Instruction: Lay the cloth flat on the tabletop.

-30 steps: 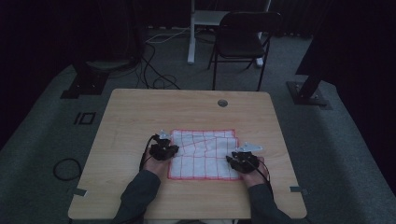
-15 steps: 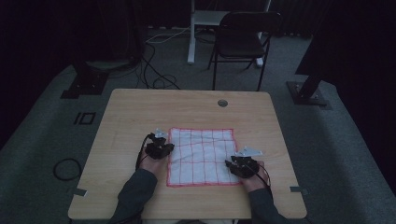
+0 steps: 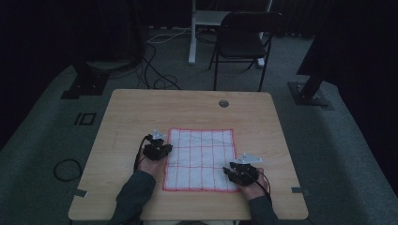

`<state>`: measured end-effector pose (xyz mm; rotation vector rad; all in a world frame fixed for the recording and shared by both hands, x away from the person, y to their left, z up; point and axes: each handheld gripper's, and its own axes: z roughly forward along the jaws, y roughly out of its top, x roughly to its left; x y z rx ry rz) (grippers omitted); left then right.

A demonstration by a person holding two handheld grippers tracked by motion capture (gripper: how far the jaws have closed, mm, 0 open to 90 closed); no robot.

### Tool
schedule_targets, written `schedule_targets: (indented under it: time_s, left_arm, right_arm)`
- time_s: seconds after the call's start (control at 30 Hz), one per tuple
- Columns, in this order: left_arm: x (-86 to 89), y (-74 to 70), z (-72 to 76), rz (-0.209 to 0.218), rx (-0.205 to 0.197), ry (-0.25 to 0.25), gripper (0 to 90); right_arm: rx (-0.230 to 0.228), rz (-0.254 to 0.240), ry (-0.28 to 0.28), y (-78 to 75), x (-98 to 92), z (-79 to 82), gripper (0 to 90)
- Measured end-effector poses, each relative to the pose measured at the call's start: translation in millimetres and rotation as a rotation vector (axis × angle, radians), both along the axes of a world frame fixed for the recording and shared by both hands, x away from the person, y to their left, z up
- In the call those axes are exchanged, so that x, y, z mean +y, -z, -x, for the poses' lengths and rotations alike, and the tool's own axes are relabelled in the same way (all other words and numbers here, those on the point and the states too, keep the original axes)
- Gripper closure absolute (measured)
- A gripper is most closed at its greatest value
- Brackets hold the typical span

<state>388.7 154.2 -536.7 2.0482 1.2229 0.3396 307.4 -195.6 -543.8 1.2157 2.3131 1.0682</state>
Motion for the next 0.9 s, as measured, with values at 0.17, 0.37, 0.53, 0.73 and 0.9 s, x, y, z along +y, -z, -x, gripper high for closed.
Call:
schedule_targets:
  time_s: [0.17,0.37,0.53,0.73,0.9]
  left_arm:
    - [1.7,0.3,3.1,-0.004,-0.007,0.008,84.2]
    - [4.9,0.6,4.6,-0.003,-0.010,0.010,84.4]
    - [6.4,0.5,4.7,-0.010,-0.014,0.005,84.5]
    - [11.9,0.3,5.4,-0.015,-0.017,-0.011,84.6]
    - [15.2,0.3,8.1,-0.021,-0.020,-0.017,85.1]
  right_arm:
    - [-0.002,0.010,-0.003,-0.3,1.8,2.1,60.5]
    - [0.002,0.006,-0.014,-0.4,4.0,6.4,60.5]
    - [0.005,0.005,-0.028,-0.6,5.6,9.0,60.5]
    - [0.007,0.000,-0.038,-0.5,6.9,10.7,60.5]
    - [0.006,0.000,-0.049,-0.4,7.9,10.8,60.5]
